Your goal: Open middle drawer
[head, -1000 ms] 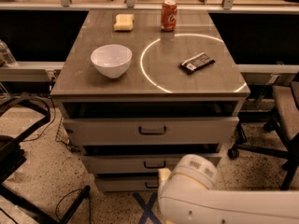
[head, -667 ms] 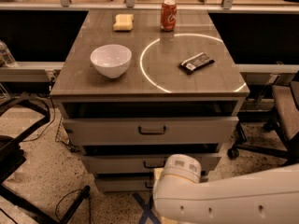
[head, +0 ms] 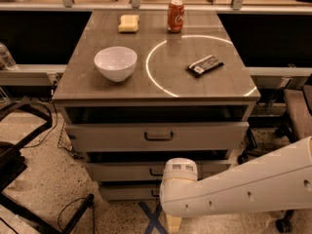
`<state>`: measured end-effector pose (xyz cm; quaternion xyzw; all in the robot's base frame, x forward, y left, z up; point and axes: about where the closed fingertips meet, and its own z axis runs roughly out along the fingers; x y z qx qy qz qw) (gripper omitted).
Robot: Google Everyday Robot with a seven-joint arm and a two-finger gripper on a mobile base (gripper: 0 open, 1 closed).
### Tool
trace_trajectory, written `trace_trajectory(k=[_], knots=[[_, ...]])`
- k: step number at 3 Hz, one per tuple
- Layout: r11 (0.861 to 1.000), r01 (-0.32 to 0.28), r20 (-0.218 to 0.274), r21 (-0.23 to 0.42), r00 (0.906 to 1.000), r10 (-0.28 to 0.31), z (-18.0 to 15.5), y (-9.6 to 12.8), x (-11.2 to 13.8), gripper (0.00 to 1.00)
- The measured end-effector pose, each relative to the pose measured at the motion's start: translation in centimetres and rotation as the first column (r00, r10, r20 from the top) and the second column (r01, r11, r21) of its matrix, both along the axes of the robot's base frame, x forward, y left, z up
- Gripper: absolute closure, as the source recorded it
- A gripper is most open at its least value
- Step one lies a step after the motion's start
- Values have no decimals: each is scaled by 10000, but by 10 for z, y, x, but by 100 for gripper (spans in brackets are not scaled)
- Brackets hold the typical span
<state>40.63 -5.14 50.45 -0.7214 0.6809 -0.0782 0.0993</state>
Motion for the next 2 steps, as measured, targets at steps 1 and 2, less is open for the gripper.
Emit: trace_trajectory(k=[1,2], knots=[[9992,404,-177,69,9990,-403,-26,-1,20,0],[9975,700,-664,134,9954,-689,-60,1,26,0]])
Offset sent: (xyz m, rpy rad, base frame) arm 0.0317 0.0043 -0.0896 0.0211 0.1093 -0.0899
